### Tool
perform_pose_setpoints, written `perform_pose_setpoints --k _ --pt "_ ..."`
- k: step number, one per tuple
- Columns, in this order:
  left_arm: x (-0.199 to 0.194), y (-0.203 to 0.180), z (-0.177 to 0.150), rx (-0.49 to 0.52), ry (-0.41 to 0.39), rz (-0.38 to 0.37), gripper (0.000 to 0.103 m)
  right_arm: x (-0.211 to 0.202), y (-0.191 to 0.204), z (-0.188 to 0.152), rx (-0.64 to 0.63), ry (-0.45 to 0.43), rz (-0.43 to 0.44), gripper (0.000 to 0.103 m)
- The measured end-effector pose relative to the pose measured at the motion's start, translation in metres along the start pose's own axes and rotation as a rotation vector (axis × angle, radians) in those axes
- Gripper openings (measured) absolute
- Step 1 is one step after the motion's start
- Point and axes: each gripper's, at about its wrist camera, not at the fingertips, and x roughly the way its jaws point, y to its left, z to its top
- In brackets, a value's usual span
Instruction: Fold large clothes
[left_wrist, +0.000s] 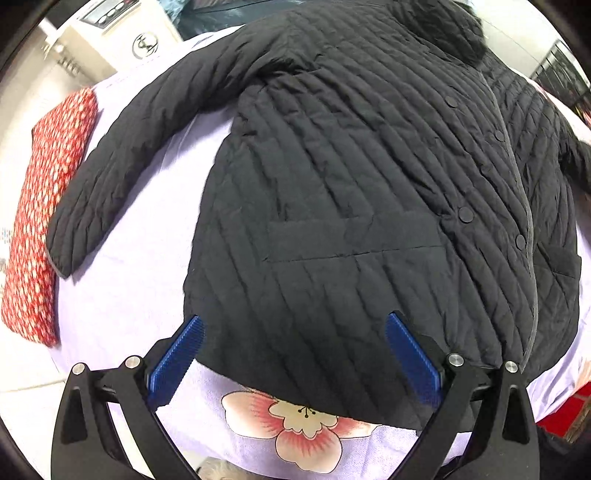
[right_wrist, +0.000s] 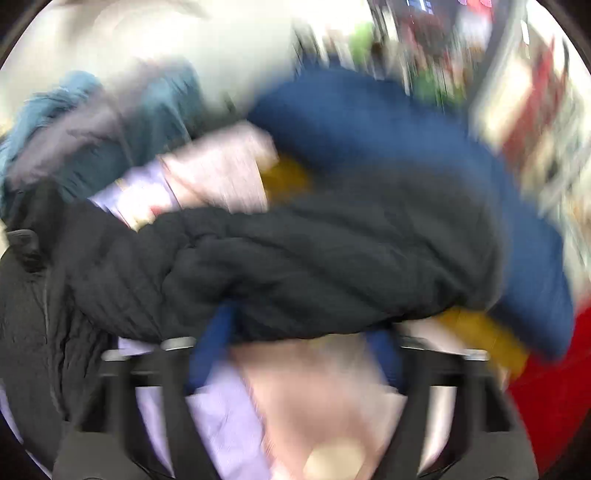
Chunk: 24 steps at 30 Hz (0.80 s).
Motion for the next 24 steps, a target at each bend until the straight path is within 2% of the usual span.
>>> perform_pose_setpoints --k 2,5,7,10,14,16,19,22,24 --pt "0.005 0.013 -0.004 -0.046 0.016 -0.012 0.097 0.009 -0.007 -0.016 0.117 0.039 0.113 0.078" --pt "0.014 0.037 -0.01 -0.116 0.043 -0.021 0.097 0.016 0.005 -0.046 0.134 0.069 0.168 0.078" --pt "0.02 0.055 -0.013 -0.166 0.06 -0.017 0.097 0.019 0.025 -0.068 0.08 0.083 0.249 0.085" --pt "0.03 0.09 -0.013 -0.266 0.091 -0.032 0.097 0.028 0.063 -0.092 -0.075 0.142 0.331 0.086" --pt "0.037 0.12 -0.01 -0.338 0.085 -0.06 0.097 0.037 0.106 -0.119 -0.266 0.224 0.439 0.086" --pt "0.04 0.127 -0.007 -0.351 0.081 -0.107 0.097 0.05 0.121 -0.135 -0.323 0.302 0.479 0.086" --pt "0.056 0.122 -0.004 -0.326 0.104 -0.197 0.097 0.072 0.13 -0.155 -0.328 0.396 0.46 0.086" --pt "0.068 0.108 -0.002 -0.298 0.124 -0.269 0.097 0.084 0.138 -0.162 -0.294 0.451 0.532 0.085" --pt "0.073 0.101 -0.004 -0.3 0.128 -0.29 0.097 0.087 0.15 -0.171 -0.326 0.497 0.583 0.085"
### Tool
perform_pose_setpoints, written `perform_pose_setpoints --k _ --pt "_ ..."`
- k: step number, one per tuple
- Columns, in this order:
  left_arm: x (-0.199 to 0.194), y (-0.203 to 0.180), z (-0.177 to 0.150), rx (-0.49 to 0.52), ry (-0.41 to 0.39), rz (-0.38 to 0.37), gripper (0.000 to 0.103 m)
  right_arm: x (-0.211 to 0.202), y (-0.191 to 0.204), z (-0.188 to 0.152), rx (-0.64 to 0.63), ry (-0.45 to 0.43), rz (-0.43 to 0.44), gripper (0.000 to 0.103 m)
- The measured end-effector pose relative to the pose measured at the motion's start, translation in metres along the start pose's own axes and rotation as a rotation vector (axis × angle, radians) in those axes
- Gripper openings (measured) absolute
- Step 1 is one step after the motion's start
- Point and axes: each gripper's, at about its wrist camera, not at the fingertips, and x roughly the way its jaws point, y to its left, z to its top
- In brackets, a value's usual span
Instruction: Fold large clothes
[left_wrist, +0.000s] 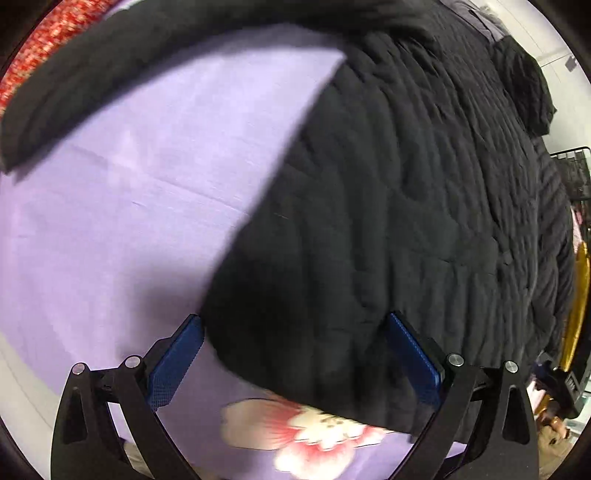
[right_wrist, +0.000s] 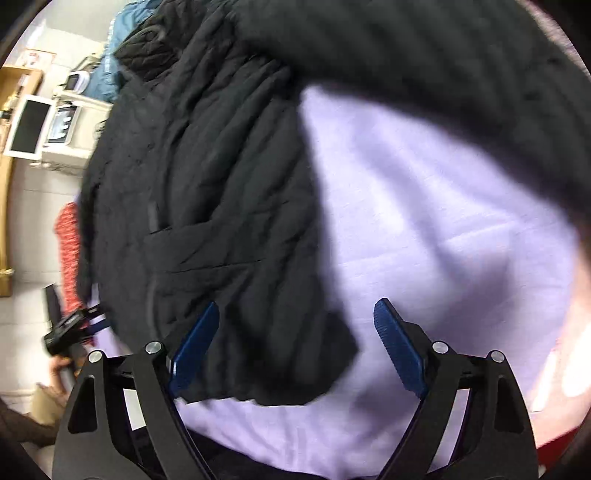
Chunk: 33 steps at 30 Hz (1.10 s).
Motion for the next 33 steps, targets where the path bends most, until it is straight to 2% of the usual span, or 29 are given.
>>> perform_pose_setpoints --k 2,5,7,9,10,12,14,17,21,25,28,31,33 --pt "0.008 -0.008 0.0 0.041 -0.006 0.048 0.097 0.017 0.009 -0.002 -0.054 0.079 -0.013 0.084" --pt "0.009 -0.017 0.001 0.061 -0.006 0.069 0.095 0.025 0.018 -0.008 -0.102 0.094 -0.094 0.063" --pt "0.001 -0.02 -0.001 0.062 -0.009 0.035 0.084 0.02 0.02 -0.011 -0.099 0.101 -0.04 0.026" --pt "-0.007 -0.025 -0.004 0.073 -0.011 0.006 0.058 0.01 0.021 -0.014 -0.088 0.084 0.009 0.02" --pt "-0.011 -0.026 -0.005 0.082 -0.009 -0.014 0.049 0.003 0.024 -0.017 -0.1 0.082 0.025 0.017" --pt "-0.022 -0.03 -0.007 0.11 -0.011 -0.007 0.018 -0.015 0.03 -0.024 -0.132 0.077 0.055 0.013" --pt "-0.038 -0.036 -0.011 0.123 -0.023 -0.047 0.012 -0.03 0.04 -0.029 -0.174 0.09 0.074 0.011" --pt "-0.067 -0.04 -0.014 0.14 -0.014 -0.105 0.01 -0.059 0.053 -0.037 -0.229 0.106 0.046 0.009" --pt "-0.083 -0.033 -0.032 0.212 0.016 -0.107 0.009 -0.08 0.056 -0.048 -0.262 0.129 0.004 0.009" --pt "-0.075 -0.011 -0.03 0.213 0.076 -0.084 0.009 -0.064 0.038 -0.061 -0.219 0.216 -0.026 0.009" --pt "-0.058 0.003 -0.018 0.148 0.125 -0.043 0.011 -0.039 0.021 -0.065 -0.181 0.276 -0.054 0.009" --pt "-0.034 -0.002 -0.001 0.086 0.158 0.024 0.026 -0.02 0.008 -0.061 -0.13 0.294 -0.108 0.013" --pt "-0.028 0.0 0.009 0.073 0.156 0.073 0.051 -0.014 0.002 -0.056 -0.098 0.296 -0.152 0.023"
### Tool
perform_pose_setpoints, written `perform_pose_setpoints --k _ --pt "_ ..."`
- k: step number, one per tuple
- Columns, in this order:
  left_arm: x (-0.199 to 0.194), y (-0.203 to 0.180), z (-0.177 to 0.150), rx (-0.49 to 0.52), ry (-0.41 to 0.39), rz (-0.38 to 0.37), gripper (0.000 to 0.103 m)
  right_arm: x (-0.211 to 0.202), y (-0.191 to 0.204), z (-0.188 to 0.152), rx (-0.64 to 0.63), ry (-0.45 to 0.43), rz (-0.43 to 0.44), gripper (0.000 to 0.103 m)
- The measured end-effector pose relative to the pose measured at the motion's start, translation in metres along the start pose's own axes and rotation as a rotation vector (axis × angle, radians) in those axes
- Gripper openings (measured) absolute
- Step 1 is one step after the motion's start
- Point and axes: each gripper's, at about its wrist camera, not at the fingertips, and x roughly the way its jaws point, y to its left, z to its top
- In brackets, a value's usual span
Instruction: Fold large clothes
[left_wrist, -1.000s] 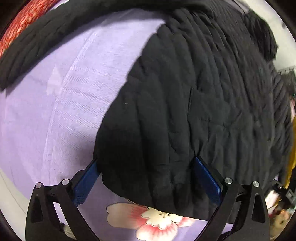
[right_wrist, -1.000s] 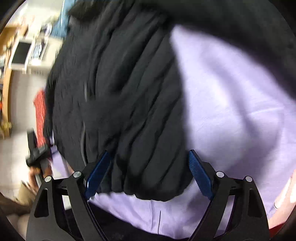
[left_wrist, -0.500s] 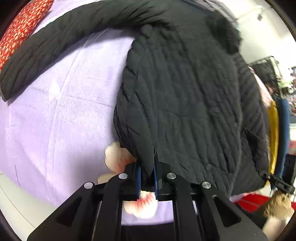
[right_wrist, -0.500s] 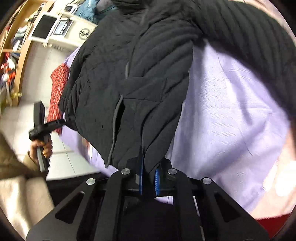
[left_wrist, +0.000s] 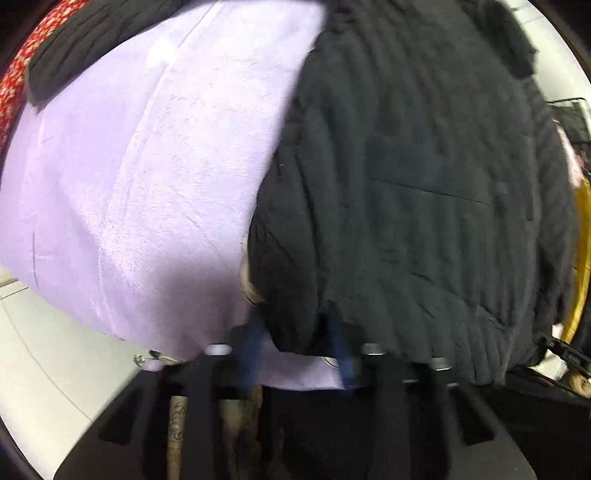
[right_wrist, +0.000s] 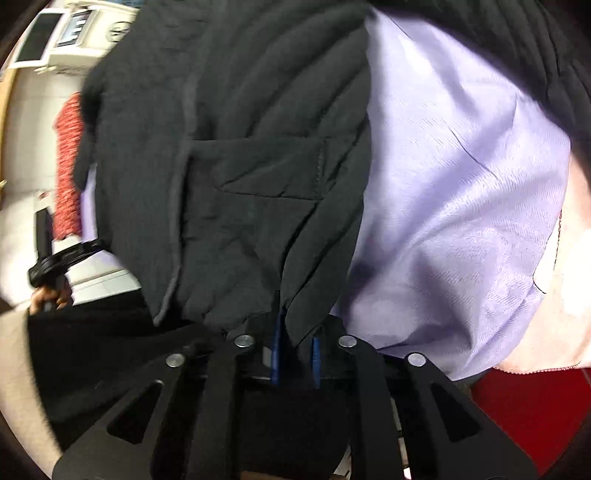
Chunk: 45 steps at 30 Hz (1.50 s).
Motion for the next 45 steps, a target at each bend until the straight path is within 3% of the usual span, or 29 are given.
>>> perform_pose_setpoints --k 2,4,6,9,13,18,25,27,30,33,36,39,42,45 --pt "-0.001 0.001 0.01 -0.01 0.003 0.045 0.062 0.001 -0.005 0.001 0.012 -0.001 -0.054 0.039" --pt "-0.009 0.002 0.022 -0.019 -0.02 0.057 0.066 -0.004 -0.009 0.004 0.021 -0.022 -0.1 0.061" --pt "-0.022 0.0 0.032 -0.02 -0.06 0.097 0.077 -0.008 -0.015 0.007 0.031 -0.04 -0.101 0.065" --pt "-0.047 -0.01 0.056 -0.013 -0.157 0.177 0.081 -0.023 -0.032 0.012 0.06 -0.065 -0.108 0.07" --pt "-0.08 -0.038 0.094 0.073 -0.271 0.264 0.087 -0.042 -0.042 0.023 0.087 -0.118 -0.105 0.071" --pt "-0.074 -0.116 0.133 0.256 -0.343 0.278 0.093 -0.075 -0.044 0.038 0.097 -0.248 -0.127 0.071" --pt "-0.051 -0.182 0.172 0.423 -0.262 0.162 0.095 -0.092 -0.057 0.049 0.174 -0.382 -0.107 0.071" --pt "-0.04 -0.198 0.177 0.432 -0.223 0.132 0.095 -0.076 -0.044 0.048 0.221 -0.386 -0.089 0.071" --pt "-0.024 -0.213 0.187 0.436 -0.175 0.102 0.095 -0.068 -0.068 0.044 0.318 -0.365 -0.082 0.071" --pt "-0.009 -0.226 0.196 0.48 -0.161 0.137 0.097 -0.061 -0.088 0.035 0.422 -0.354 -0.073 0.071" --pt "-0.002 -0.229 0.203 0.524 -0.182 0.169 0.097 -0.069 -0.108 0.02 0.468 -0.374 -0.045 0.071" --pt "0.0 -0.225 0.214 0.505 -0.19 0.13 0.098 -0.078 -0.124 0.01 0.505 -0.402 -0.025 0.071" --pt "-0.002 -0.213 0.223 0.476 -0.172 0.106 0.098 -0.088 -0.15 -0.002 0.573 -0.446 0.024 0.071" --pt "0.0 -0.207 0.232 0.47 -0.144 0.128 0.098 -0.097 -0.178 -0.016 0.675 -0.495 0.07 0.071"
